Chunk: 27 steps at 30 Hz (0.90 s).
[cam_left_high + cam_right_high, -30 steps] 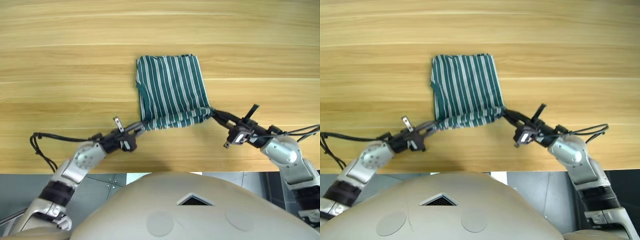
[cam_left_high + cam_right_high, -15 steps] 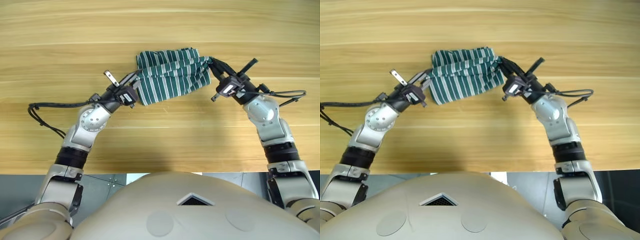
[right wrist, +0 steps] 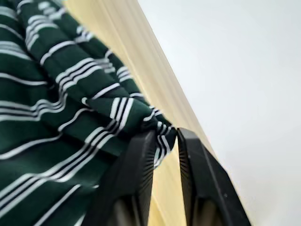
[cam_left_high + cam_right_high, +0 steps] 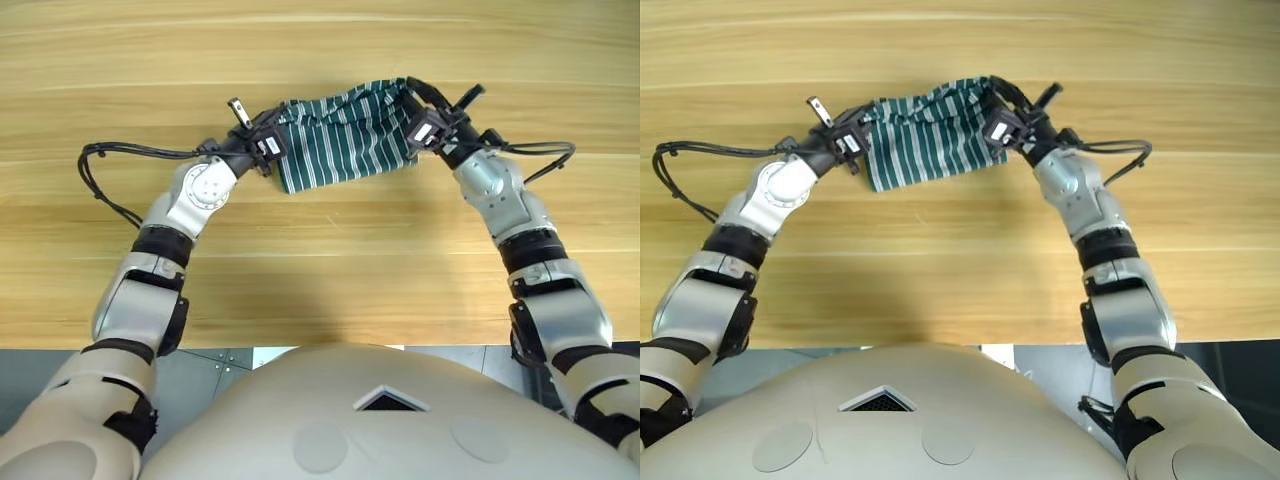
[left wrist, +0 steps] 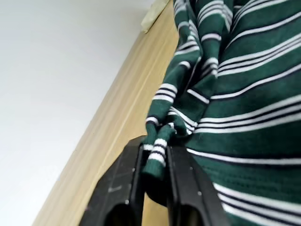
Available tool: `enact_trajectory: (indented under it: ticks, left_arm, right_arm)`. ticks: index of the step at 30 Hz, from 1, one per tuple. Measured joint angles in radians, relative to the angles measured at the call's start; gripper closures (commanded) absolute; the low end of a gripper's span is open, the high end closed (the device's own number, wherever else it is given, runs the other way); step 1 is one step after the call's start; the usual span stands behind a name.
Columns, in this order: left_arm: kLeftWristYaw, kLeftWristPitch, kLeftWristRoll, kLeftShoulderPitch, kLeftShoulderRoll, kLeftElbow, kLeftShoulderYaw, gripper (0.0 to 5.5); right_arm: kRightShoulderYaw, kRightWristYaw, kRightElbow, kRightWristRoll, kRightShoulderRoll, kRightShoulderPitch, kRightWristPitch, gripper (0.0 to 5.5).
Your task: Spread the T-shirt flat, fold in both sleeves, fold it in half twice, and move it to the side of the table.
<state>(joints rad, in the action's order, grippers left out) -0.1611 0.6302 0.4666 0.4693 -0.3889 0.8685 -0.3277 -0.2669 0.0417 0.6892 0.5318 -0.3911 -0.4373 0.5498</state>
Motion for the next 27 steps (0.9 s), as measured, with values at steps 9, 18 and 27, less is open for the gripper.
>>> enact_trajectory:
  ticks: [9, 18, 27]
  left_arm:
    - [0.114, 0.016, -0.038, 0.147, 0.067, 0.255, 0.043, 2.92]
    - [0.121, -0.012, -0.139, 0.214, 0.133, 0.377, 0.143, 2.87]
    - [0.117, -0.081, -0.198, 0.23, 0.135, 0.427, 0.217, 2.87]
  right_arm:
    - [-0.023, -0.103, 0.238, 0.008, 0.028, -0.13, -0.004, 2.52]
    - [-0.072, -0.151, 0.442, 0.014, 0.151, -0.292, 0.002, 2.46]
    - [0.014, -0.15, 0.632, -0.073, 0.181, -0.376, -0.162, 2.46]
